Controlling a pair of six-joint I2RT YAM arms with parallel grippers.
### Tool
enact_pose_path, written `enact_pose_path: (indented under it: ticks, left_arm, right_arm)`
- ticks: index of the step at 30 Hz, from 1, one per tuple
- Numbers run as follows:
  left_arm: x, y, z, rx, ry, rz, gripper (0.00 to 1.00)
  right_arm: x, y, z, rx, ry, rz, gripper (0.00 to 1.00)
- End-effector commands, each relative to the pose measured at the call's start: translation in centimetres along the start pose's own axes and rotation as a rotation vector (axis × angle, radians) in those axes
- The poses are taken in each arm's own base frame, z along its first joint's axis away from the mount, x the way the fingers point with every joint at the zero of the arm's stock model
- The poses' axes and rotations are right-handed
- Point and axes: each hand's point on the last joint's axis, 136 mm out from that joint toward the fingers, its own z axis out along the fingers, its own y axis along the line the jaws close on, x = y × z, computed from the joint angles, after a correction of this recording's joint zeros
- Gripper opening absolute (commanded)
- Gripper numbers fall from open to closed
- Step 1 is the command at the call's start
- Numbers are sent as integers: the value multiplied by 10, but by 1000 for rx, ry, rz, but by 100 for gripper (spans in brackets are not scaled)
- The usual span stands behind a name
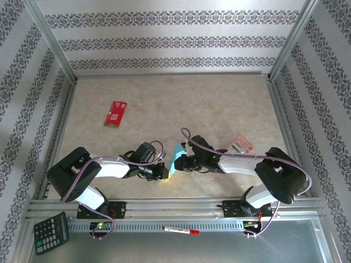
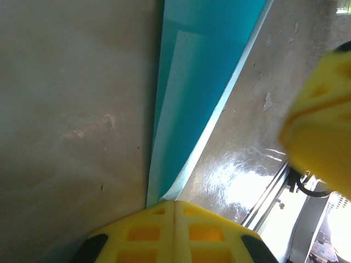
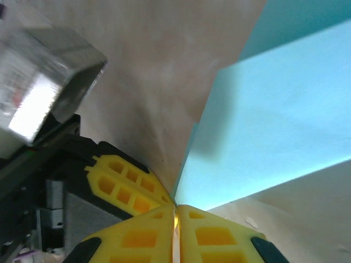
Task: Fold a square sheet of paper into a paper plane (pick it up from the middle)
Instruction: Fold the wing for the fifth time at the center of the table.
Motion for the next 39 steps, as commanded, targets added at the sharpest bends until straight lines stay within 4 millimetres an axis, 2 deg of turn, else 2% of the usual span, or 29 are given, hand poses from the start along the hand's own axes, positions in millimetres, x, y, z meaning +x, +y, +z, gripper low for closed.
enact_pose_path:
  ticks: [1, 8, 12, 16, 21, 28, 34, 39]
  left_arm:
    - [36, 59, -1, -211, 86, -143, 0]
    - [36, 59, -1, -213, 89, -142, 0]
    - [36, 60, 0, -213, 91, -142, 0]
    - [38, 62, -1, -219, 96, -145, 0]
    - [39, 63, -1, -222, 96, -146, 0]
    - [40, 64, -1, -223, 100, -142, 0]
    - [41, 63, -3, -224, 100, -138, 0]
    - [41, 63, -4, -228, 100, -136, 0]
  right_arm:
    - [-2, 1, 13, -13, -27, 29, 10]
    - [3, -1, 27, -20, 9, 36, 10]
    - [6, -11, 31, 4, 29, 46, 10]
    - [-1, -28, 27, 29, 21, 70, 9]
    - [-17, -44, 20, 45, -3, 101, 9]
    - [-53, -68, 5, 56, -59, 158, 9]
    - [-79, -97, -10, 92, -107, 255, 9]
    - [-94, -121, -22, 131, -143, 325, 9]
